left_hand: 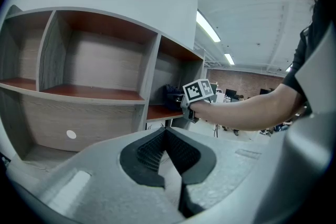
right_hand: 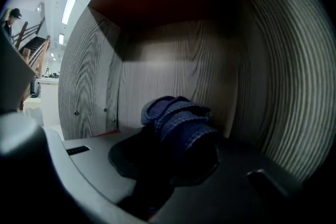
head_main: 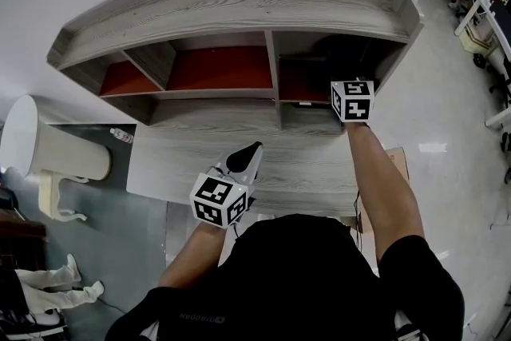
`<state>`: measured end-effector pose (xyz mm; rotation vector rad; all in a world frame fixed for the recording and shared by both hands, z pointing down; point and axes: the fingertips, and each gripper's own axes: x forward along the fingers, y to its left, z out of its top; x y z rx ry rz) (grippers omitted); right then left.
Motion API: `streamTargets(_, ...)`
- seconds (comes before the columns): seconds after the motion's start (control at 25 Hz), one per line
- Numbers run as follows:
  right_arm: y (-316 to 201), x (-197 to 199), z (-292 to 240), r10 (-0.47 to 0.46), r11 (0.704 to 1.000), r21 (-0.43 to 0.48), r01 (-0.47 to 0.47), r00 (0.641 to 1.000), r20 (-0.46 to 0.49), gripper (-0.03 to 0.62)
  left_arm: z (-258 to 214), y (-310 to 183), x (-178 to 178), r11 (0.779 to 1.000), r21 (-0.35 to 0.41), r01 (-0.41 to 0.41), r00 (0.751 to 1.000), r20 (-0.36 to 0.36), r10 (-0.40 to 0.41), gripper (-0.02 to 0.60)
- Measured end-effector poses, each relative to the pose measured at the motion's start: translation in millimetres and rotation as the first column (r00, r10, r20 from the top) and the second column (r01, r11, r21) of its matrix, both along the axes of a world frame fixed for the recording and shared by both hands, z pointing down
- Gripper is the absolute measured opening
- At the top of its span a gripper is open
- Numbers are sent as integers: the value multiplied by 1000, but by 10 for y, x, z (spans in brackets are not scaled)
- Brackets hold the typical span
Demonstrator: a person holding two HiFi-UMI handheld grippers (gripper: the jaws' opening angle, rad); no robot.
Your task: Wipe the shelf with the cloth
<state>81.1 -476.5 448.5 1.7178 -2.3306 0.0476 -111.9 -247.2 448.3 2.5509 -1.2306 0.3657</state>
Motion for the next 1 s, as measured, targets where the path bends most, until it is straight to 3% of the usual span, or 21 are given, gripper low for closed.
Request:
streamTargets(0.72, -13, 158, -2, 42, 999, -4, -42, 999, 14, 95, 2, -17, -3, 1000, 4, 11, 1000, -11, -11, 8)
streamTargets(1.0, 137, -84, -257, -40, 999, 18, 38, 992, 123, 95, 10, 7, -39, 1000, 2, 20, 1000, -8, -20, 8)
